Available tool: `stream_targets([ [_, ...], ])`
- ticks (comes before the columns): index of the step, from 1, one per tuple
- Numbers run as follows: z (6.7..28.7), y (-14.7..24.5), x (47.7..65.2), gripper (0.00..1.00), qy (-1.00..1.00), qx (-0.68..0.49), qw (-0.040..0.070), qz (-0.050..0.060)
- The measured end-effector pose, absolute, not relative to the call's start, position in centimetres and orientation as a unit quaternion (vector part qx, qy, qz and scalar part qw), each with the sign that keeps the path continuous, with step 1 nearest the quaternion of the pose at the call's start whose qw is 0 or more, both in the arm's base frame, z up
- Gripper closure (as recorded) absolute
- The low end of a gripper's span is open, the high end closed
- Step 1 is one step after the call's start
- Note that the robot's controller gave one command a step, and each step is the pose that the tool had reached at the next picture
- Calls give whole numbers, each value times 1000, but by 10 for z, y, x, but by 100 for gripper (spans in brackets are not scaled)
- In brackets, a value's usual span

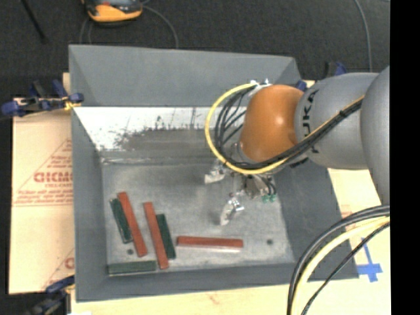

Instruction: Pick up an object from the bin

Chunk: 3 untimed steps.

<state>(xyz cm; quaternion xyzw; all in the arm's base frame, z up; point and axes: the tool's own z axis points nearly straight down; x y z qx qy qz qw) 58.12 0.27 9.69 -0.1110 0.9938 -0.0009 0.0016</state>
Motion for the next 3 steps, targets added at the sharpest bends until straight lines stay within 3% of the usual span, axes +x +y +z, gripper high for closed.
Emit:
stream_targets([
  [1,78,46,570,0,996,-92,3,-2],
  [2,106,45,516,0,983,-183,-1,0],
  [3,132,46,492,0,977,-214,1,0],
])
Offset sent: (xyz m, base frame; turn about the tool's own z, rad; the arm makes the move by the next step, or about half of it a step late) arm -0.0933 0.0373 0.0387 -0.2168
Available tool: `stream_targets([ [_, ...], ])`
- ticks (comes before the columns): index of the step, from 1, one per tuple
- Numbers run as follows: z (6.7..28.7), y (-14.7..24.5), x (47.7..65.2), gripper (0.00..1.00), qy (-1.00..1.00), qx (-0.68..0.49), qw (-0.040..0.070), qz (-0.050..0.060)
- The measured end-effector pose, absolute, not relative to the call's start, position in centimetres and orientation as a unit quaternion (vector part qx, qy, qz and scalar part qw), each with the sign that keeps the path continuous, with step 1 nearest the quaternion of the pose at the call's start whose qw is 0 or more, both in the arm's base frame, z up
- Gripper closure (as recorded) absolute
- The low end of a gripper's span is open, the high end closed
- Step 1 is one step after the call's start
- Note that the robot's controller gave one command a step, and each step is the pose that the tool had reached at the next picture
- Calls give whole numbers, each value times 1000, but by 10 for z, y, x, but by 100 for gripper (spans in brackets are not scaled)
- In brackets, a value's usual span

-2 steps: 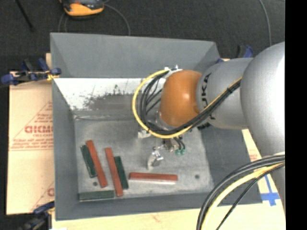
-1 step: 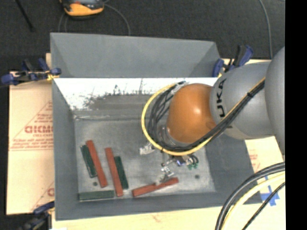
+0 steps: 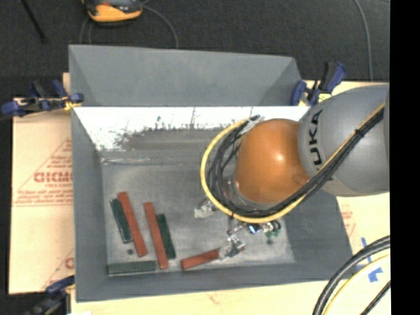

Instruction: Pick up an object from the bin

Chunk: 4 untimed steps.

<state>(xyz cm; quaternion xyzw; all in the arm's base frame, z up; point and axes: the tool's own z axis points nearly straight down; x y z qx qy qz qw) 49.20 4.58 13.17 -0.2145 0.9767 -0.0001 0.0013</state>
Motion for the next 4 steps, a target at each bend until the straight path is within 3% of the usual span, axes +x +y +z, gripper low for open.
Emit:
stream_targets([
  [1,87,23,474,100,961,-275,2,0],
  [2,87,23,474,100,961,-276,2,0],
  [3,143,21,477,100,965,-263,-2,1],
  [4,168,41,491,100,962,-272,3,-1],
])
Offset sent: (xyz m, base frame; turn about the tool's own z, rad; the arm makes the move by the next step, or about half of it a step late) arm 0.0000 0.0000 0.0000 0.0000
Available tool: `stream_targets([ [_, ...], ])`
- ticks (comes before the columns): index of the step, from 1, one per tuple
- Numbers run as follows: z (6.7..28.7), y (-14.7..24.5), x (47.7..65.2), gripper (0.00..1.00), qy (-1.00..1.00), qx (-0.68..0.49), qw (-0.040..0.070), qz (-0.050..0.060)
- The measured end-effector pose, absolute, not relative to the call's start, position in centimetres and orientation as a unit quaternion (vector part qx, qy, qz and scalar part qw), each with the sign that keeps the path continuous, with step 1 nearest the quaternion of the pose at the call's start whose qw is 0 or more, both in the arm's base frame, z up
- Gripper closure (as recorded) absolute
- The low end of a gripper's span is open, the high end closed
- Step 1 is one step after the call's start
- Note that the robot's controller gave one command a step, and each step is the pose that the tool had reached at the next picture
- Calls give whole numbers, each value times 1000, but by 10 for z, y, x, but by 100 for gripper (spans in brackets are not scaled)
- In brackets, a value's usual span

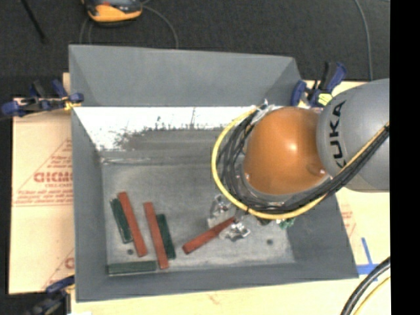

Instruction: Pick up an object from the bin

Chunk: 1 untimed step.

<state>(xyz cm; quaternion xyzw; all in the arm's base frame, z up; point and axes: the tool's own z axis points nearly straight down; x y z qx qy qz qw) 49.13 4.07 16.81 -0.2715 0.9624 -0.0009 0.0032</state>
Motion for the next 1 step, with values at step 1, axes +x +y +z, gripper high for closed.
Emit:
stream_targets([
  [1,292,56,482,100,897,-442,1,0],
])
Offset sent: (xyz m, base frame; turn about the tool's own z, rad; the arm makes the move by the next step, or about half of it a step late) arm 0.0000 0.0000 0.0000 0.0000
